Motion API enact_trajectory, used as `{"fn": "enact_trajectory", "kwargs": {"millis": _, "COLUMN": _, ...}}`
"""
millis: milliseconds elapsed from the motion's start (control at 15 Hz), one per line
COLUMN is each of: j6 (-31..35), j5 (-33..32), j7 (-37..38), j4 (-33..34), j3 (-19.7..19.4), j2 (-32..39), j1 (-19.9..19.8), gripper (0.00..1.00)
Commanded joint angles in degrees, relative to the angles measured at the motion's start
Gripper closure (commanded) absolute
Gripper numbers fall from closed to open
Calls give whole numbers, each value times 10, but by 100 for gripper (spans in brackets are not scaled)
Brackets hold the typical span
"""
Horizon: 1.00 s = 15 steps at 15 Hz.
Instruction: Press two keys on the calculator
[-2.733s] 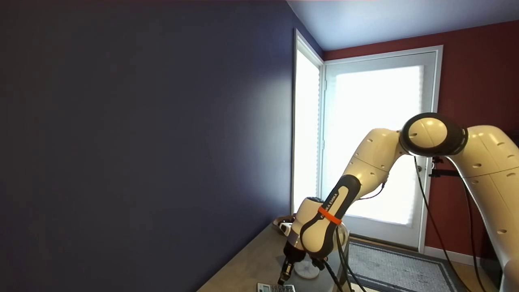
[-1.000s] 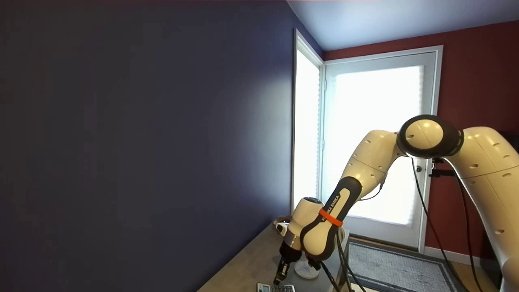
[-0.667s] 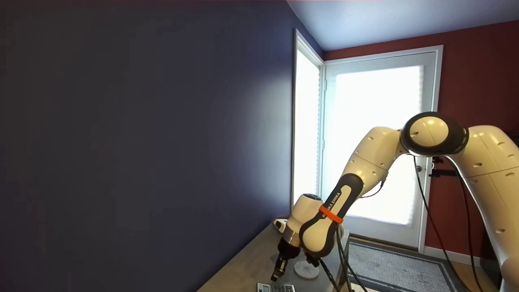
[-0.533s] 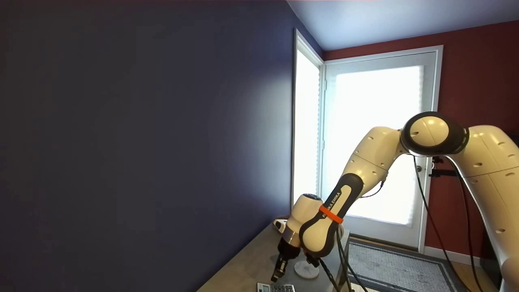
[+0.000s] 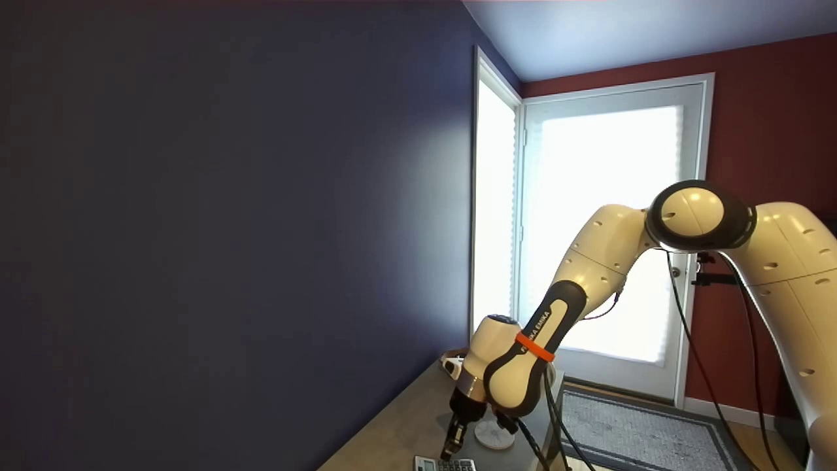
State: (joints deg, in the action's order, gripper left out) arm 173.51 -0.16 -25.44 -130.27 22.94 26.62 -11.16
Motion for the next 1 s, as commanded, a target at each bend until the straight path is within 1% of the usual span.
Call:
{"fn": "enact_trajectory", "kwargs": {"millis": 0, "j6": -13, "j5": -7, "j7": 5, "j4": -3, "j3": 2, "j2": -2, "j1": -5, "gripper": 100}}
{"fn": "enact_trajectory", "kwargs": {"millis": 400, "j6": -8, "j5": -7, "j7": 5, "j4": 2, "j3": -6, "j2": 10, "j1": -2, "gripper": 100}}
{"fn": "enact_trajectory", "kwargs": {"millis": 667, "j6": -5, "j5": -4, "j7": 2, "j4": 6, "j3": -1, "j2": 21, "j1": -9, "gripper": 100}}
{"fn": "enact_trajectory", "kwargs": {"millis": 933, "j6": -2, "j5": -7, "j7": 2, "j4": 8, "j3": -2, "j2": 28, "j1": -7, "gripper": 100}}
